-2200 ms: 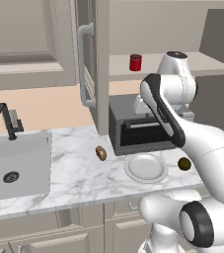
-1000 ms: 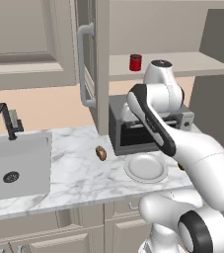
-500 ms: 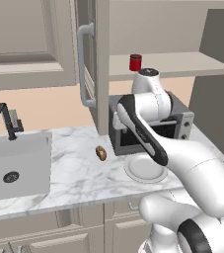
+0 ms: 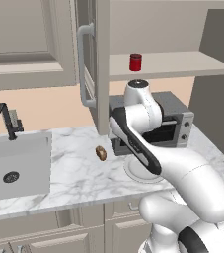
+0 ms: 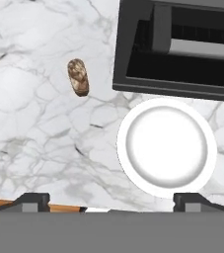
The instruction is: Pick the avocado and bread from the counter and place them on the plate. Then pick the jam from the cabinet and place it next to the plate. Lastly close the cabinet door.
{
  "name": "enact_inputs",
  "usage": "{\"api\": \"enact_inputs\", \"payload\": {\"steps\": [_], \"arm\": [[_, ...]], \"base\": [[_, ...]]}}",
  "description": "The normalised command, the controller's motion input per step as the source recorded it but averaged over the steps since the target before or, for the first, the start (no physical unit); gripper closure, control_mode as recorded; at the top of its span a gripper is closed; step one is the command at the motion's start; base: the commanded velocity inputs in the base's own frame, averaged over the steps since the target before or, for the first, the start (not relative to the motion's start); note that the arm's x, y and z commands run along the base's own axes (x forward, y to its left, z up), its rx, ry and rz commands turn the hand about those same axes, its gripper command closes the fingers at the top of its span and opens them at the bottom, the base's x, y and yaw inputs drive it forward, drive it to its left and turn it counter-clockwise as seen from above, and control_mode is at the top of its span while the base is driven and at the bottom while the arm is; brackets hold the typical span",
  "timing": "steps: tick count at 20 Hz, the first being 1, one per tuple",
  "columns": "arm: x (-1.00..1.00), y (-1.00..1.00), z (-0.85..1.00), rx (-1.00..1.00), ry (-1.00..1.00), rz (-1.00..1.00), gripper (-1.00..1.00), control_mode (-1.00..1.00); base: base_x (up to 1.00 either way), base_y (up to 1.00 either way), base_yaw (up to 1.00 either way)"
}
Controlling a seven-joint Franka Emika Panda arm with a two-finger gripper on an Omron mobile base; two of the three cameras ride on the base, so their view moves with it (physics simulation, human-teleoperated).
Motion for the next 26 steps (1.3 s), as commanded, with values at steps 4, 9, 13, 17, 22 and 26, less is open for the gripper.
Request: {"api": "enact_inputs", "payload": {"steps": [4, 9, 13, 17, 22, 26], "arm": [[0.00, 0.17, -0.37, -0.03, 0.00, 0.01, -1.00, -1.00], [0.00, 0.20, -0.33, -0.03, 0.00, 0.00, -1.00, -1.00], [0.00, 0.20, -0.30, -0.03, 0.00, 0.00, -1.00, -1.00], [0.01, 0.18, -0.27, -0.03, 0.00, 0.00, -1.00, -1.00], [0.14, 0.10, -0.22, -0.01, 0.00, 0.00, -1.00, -1.00], [0.23, 0.03, -0.14, 0.00, 0.00, 0.00, -1.00, -1.00]], "base": [[0.00, 0.00, 0.00], [0.00, 0.00, 0.00], [0.00, 0.00, 0.00], [0.00, 0.00, 0.00], [0.00, 0.00, 0.00], [0.00, 0.00, 0.00]]}}
